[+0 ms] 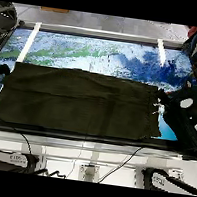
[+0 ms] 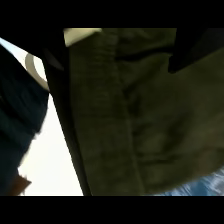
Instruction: Fold the clothes and pants, and hang the long-sleeved shirts on hangers.
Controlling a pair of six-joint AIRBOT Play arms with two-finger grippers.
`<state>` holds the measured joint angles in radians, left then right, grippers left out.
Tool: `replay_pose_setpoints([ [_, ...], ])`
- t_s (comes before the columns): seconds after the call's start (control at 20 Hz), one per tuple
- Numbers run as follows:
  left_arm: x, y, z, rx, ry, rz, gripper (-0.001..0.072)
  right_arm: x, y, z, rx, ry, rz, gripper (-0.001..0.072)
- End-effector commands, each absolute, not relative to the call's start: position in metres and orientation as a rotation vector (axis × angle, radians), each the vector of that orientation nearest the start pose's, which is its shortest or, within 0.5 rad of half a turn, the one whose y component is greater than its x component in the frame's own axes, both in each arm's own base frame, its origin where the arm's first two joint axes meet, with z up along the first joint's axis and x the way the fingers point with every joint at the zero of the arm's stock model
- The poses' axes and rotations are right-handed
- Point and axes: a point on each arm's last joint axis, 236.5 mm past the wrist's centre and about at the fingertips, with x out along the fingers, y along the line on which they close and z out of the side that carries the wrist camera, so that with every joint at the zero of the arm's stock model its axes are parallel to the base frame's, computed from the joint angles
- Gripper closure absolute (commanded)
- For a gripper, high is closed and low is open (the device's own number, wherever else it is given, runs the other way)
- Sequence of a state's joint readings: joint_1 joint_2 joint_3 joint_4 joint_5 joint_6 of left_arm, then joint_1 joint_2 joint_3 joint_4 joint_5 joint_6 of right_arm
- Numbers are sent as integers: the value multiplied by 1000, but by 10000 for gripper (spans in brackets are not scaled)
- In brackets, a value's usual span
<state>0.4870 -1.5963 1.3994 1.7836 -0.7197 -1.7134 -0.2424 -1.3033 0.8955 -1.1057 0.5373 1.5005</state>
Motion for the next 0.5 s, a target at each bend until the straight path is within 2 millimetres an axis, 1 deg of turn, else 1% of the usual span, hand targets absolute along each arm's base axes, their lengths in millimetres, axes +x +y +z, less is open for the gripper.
replay_pose_setpoints([
  [0.0,426,278,51,-157,926,628,232,447,-47,3,472,911,-97,63],
  [0.05,414,275,64,-175,936,645,451,444,-45,13,441,949,-75,242],
  [0.1,401,270,76,-184,948,656,624,437,-44,22,402,997,-57,498],
  [0.15,387,264,86,-194,970,665,687,427,-45,29,357,1056,-45,659],
  [0.2,371,257,92,-206,1008,674,688,412,-46,35,322,1112,-40,673],
  [0.25,356,250,95,-220,1051,683,688,397,-46,40,293,1154,-40,673],
  [0.3,342,244,95,-210,1106,669,688,378,-46,44,252,1203,-27,673],
  [0.4,330,223,91,-142,1207,535,688,335,-41,50,164,1290,23,673],
  [0.45,324,208,84,-119,1257,450,688,314,-43,50,137,1305,4,673],
])
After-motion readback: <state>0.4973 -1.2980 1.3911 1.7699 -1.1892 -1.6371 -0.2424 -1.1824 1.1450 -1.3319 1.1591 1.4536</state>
